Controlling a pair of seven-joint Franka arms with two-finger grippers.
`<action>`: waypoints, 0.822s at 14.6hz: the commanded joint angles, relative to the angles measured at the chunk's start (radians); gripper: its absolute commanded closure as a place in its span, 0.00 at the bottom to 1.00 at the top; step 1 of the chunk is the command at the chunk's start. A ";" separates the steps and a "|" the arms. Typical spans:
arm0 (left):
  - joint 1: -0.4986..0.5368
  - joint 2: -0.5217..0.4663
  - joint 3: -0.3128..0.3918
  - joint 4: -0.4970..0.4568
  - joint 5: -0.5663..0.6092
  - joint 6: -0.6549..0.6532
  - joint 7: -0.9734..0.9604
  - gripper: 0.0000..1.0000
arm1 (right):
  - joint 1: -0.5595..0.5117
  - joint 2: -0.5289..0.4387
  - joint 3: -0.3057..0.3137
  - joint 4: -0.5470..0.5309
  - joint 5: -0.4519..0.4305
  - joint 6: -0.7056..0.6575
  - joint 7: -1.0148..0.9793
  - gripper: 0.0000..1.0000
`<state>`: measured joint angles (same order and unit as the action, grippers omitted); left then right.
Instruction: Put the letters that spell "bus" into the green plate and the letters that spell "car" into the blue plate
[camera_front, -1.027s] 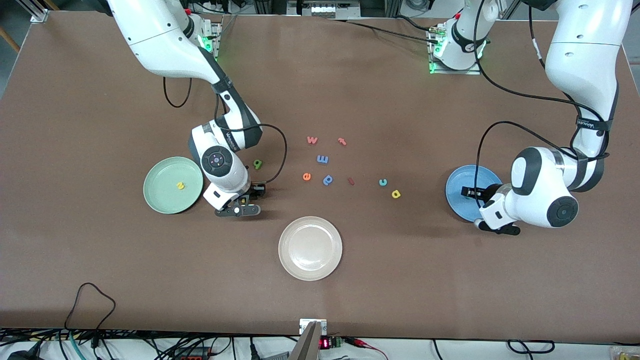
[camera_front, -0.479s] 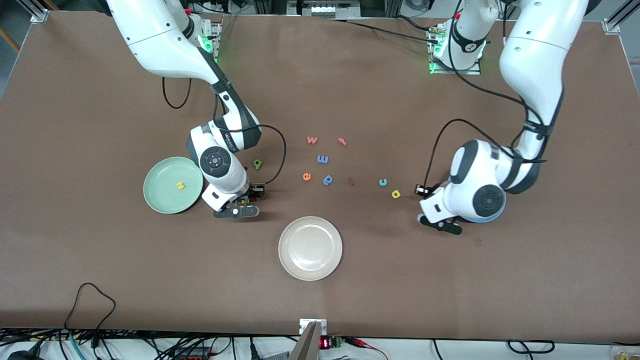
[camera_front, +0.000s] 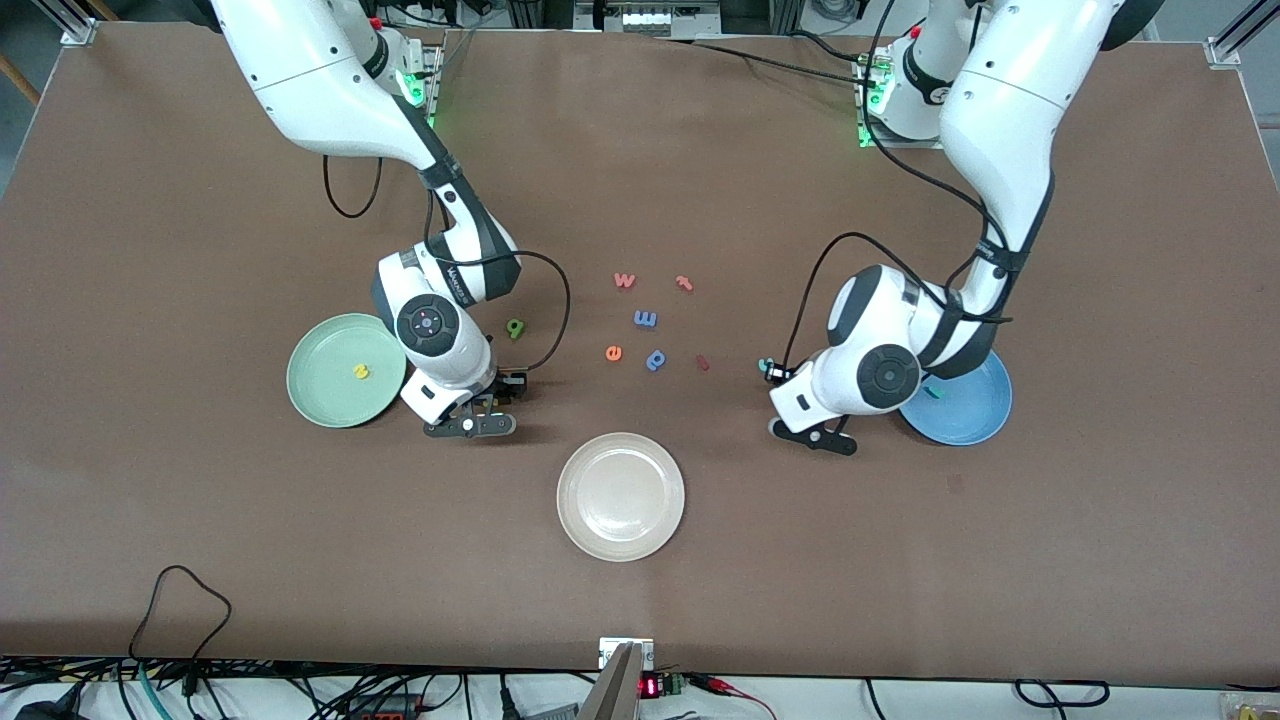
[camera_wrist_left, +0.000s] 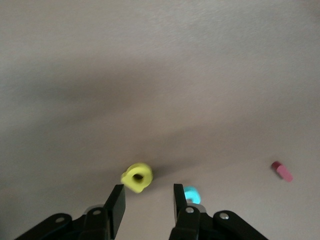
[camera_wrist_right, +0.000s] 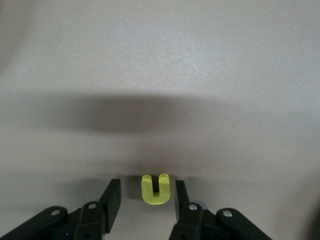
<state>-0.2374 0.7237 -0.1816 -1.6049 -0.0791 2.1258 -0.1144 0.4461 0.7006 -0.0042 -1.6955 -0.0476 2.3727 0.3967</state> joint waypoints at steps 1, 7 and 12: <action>-0.003 0.003 0.014 -0.009 -0.005 0.028 0.001 0.53 | -0.009 0.013 0.001 0.019 -0.009 -0.007 -0.002 0.48; 0.000 0.003 0.019 -0.033 0.071 0.048 -0.007 0.54 | -0.009 0.016 0.003 0.019 -0.008 -0.007 0.001 0.55; -0.005 0.005 0.017 -0.050 0.071 0.077 -0.039 0.54 | -0.007 0.025 0.003 0.017 -0.008 -0.007 0.011 0.56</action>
<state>-0.2375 0.7347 -0.1656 -1.6445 -0.0289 2.1873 -0.1301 0.4429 0.7134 -0.0066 -1.6954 -0.0476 2.3723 0.3966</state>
